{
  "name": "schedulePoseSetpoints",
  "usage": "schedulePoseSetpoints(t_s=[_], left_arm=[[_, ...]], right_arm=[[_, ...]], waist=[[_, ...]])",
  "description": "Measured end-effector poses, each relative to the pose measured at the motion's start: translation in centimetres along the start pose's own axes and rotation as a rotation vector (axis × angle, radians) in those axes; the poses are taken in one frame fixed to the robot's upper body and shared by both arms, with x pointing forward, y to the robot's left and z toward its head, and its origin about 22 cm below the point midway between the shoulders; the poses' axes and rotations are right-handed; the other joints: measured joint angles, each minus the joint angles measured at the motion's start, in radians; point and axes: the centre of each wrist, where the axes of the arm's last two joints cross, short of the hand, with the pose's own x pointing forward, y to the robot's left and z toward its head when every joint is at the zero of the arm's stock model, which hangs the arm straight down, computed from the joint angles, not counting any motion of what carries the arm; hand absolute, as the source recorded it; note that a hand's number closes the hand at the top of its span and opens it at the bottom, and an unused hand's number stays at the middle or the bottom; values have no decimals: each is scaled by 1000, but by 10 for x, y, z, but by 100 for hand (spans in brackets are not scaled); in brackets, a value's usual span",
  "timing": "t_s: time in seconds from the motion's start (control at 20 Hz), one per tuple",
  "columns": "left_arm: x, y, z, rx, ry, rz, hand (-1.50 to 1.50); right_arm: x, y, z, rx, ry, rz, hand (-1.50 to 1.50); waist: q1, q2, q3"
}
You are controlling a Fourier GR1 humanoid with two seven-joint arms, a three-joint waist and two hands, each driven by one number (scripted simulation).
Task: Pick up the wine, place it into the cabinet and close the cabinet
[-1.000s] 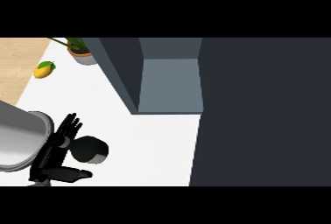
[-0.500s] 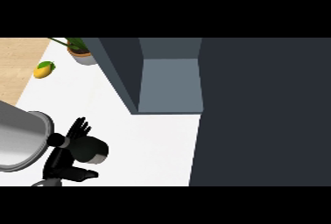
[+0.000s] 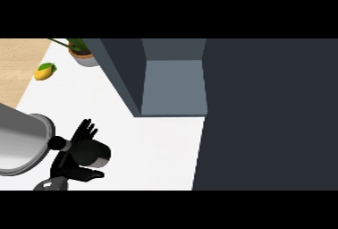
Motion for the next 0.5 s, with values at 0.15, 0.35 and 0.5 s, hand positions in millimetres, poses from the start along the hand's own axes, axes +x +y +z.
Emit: schedulePoseSetpoints(t_s=[0.15, 0.35, 0.5], left_arm=[[-4, -8, -3, -5, -11, 2, -150], [-7, -13, -6, -12, -31, -4, -150], [-8, -22, -14, -7, -49, -1, -150]], right_arm=[[-3, -1, 5, -6, 8, 3, -150], [-3, 1, 3, -1, 2, -4, -150], [0, 1, 1, 1, 9, -1, -150]], waist=[[1, -1, 1], [1, 0, 1], [0, 0, 0]])
